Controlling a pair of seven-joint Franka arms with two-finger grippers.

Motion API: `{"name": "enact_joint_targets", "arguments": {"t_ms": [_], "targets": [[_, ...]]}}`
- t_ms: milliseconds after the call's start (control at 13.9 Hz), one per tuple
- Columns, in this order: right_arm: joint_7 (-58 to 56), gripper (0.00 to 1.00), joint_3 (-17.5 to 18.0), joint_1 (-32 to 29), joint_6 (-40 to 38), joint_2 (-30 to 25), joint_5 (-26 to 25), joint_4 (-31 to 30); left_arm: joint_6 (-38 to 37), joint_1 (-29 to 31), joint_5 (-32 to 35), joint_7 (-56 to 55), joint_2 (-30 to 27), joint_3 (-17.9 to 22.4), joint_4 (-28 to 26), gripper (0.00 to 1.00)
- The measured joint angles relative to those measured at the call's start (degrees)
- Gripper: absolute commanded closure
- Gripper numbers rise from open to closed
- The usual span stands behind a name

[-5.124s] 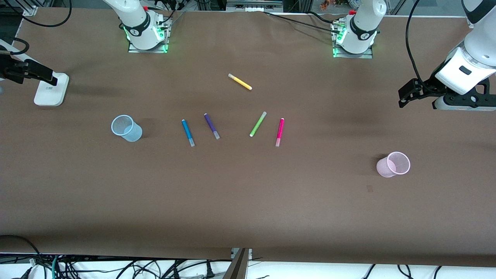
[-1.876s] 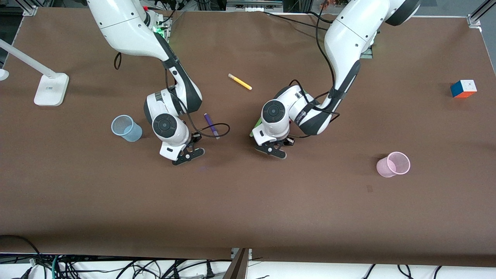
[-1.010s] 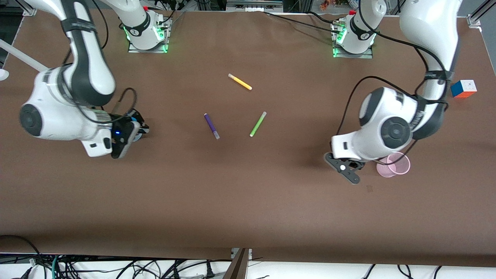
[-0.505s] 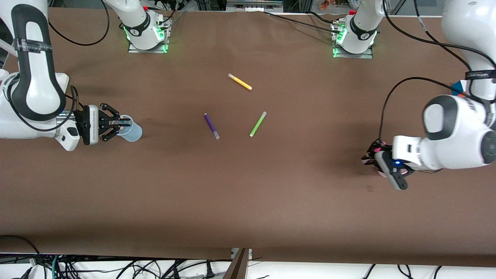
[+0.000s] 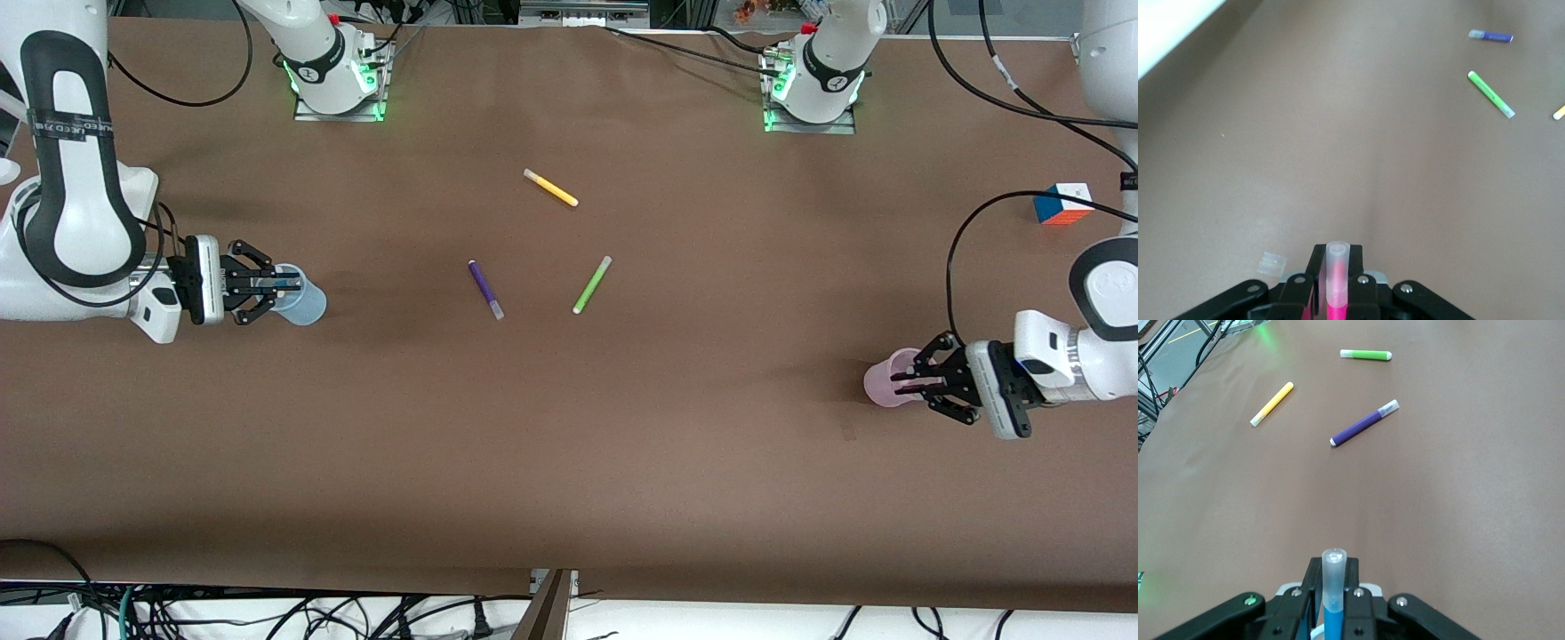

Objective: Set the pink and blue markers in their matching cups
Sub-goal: 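Open the right gripper over the blue cup while the left gripper opens over pink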

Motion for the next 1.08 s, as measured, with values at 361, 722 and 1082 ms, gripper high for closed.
{"name": "enact_joint_targets", "arguments": {"t_ms": [361,722,1082], "targets": [[0.7,0.0,-0.1,-1.5,-0.3,0.9,0.3,0.1,-0.2,3.2,-2.0,8.2,3.3,-0.1,0.6,0.18],[26.8,0.0,-0.1,-2.7,-5.2,0.3,0.4,8.2,-1.5,5.0,-2.0,11.2,4.5,-0.2,0.9,0.0],[64.9,0.0,0.3,-1.5,-8.5,-0.2,-11.6,18.5,-6.5,4.8,1.4,-1.3,1.8,-0.8,3.0,0.0]]}}
